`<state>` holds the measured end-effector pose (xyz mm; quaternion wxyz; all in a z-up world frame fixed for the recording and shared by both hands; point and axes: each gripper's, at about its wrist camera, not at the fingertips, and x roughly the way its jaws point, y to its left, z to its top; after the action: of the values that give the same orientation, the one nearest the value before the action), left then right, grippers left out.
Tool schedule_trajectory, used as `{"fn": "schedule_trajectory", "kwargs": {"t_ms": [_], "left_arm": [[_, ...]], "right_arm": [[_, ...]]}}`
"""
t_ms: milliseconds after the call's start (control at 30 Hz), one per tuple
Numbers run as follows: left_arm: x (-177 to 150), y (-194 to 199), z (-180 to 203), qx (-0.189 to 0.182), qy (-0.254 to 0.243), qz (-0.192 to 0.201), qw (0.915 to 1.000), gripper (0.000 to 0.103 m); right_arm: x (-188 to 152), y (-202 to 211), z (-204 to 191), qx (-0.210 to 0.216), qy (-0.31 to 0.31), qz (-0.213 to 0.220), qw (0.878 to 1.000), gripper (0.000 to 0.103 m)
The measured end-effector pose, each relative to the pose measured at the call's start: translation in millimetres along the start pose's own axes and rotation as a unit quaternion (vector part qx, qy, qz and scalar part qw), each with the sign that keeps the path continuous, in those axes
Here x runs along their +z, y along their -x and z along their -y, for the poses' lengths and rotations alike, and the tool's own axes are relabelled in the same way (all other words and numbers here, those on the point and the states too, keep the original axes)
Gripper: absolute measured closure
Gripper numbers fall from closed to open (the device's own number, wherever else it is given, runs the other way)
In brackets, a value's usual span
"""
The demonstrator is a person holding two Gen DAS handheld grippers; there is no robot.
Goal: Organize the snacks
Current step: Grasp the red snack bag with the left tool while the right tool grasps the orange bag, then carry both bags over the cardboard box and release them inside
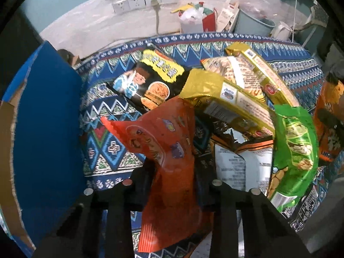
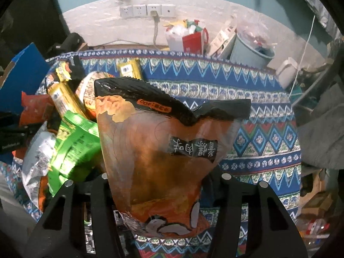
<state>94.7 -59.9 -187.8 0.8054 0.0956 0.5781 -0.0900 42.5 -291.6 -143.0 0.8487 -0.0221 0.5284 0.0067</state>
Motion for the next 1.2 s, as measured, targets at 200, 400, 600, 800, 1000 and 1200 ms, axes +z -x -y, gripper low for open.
{"fn": "schedule_trajectory", "kwargs": {"t_ms": [200,400,600,800,1000,1200], "left_arm": [[-3.8,19.2,-3.7,0.011,0.006,0.018,0.9998,0.072],[-15.2,48.6,-15.1,0.010,0.016,0.045,0.9988,0.073],[-18.1,78.8,-11.3,0.021,0.002,0.089,0.9958,0.073],[-21.9,106.7,-15.4,0.018,0.001,0.119,0.9927,0.073],[-25.1,126.8,-31.3,0.029,0.009,0.147,0.9887,0.073],[-30.2,141.7,-54.0,0.041,0.030,0.165,0.9849,0.073]], "right_arm": [[7.6,16.7,-6.8,-0.004,0.006,0.030,1.000,0.049],[15.9,35.7,-15.7,-0.004,0.007,0.056,0.998,0.049],[26.4,57.0,-28.5,0.007,0.011,0.086,0.996,0.049],[38.4,69.2,-45.4,0.017,0.021,0.104,0.994,0.049],[48.6,77.6,-69.3,0.031,0.034,0.116,0.992,0.049],[64.6,85.0,-97.7,0.048,0.049,0.128,0.989,0.049]]}}
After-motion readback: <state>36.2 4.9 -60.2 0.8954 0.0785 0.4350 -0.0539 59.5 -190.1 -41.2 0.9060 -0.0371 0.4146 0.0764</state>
